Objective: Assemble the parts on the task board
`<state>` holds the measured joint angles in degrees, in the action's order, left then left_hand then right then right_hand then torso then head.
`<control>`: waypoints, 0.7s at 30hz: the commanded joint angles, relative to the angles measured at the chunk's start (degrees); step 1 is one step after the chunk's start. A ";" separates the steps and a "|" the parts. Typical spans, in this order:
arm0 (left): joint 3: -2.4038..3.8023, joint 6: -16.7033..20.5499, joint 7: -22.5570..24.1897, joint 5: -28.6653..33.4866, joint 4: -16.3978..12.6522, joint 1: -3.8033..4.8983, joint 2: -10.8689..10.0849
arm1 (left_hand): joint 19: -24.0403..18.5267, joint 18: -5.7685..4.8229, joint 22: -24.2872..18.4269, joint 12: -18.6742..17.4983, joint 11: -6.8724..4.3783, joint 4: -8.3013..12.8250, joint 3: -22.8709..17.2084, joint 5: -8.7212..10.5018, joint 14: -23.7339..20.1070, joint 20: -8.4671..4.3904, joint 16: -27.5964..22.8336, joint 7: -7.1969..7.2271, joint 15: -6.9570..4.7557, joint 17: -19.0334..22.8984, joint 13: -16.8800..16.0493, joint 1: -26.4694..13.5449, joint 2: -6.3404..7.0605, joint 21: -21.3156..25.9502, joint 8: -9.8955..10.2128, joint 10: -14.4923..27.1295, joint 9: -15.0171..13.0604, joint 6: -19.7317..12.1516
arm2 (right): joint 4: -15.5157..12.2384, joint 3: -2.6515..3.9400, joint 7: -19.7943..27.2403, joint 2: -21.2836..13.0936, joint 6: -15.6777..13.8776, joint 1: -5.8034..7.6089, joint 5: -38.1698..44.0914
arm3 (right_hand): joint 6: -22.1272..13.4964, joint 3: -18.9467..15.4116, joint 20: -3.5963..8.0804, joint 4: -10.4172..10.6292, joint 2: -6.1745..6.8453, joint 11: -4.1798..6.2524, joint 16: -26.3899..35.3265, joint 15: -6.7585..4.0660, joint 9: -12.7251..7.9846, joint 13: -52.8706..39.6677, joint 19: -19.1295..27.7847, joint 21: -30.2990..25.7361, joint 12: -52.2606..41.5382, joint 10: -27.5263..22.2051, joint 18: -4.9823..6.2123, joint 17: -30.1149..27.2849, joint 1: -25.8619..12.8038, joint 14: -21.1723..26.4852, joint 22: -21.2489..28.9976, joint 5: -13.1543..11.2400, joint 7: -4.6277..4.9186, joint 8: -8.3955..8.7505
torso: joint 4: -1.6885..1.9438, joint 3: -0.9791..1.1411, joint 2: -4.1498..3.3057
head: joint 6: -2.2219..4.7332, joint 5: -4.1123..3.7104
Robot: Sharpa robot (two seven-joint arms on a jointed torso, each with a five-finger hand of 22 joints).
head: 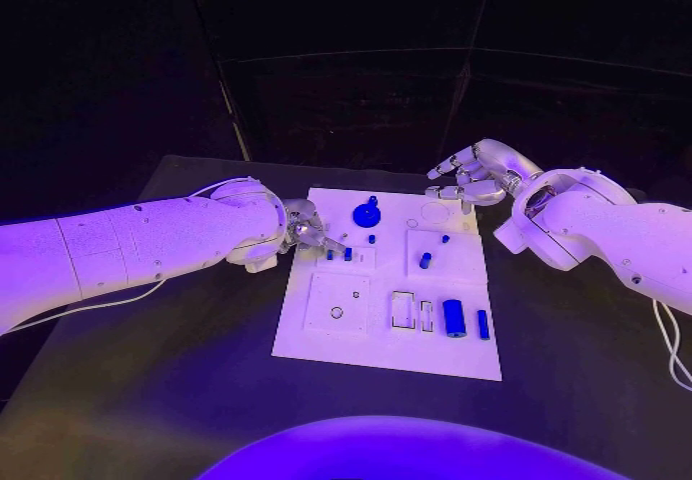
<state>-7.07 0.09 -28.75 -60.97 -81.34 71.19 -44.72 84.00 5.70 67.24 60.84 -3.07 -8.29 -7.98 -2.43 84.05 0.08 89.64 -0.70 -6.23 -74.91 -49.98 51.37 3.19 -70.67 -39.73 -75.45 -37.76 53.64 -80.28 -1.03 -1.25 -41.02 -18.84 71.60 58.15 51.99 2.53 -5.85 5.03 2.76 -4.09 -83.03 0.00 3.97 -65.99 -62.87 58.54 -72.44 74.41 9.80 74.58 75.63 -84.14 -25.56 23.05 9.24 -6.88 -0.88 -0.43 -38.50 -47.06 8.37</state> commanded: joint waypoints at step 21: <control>0.92 14.78 25.33 5.87 1.45 1.54 2.42 | -15.07 3.84 -31.30 -18.47 6.90 5.53 3.98 -0.16 -9.97 4.30 -24.83 -7.28 5.64 17.30 17.07 21.45 -4.29 33.94 8.13 24.29 6.49 -13.32 | 0.14 0.03 0.37 0.28 0.12 -0.04 -0.11 | -0.26 -0.10 0.14 0.35 -0.45 -0.07 0.23 -0.33 -0.07 0.07 0.47 -0.38 0.17 -0.51 0.77 -0.06 0.16 -2.67 0.21 0.12 0.06 -0.16 | 0.02 0.09 -0.05 | 0.47 -0.82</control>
<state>-6.13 11.37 -12.33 -56.16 -80.21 72.62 -42.70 69.40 8.87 36.17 42.92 3.61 -3.27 -3.79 -2.67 74.74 4.43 65.63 -7.68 -0.68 -58.52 -33.26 71.89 -1.03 -37.14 -31.91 -51.89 -31.64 40.31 -80.14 -1.04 -1.26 -40.84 -18.81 71.46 58.15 51.99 2.53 -5.69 5.03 2.76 -4.09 -83.03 0.00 3.97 -66.00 -62.72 58.54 -72.44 74.41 9.80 74.57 75.63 -84.14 -25.40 23.05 9.24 -6.88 -0.94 -0.32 -38.52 -46.65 7.68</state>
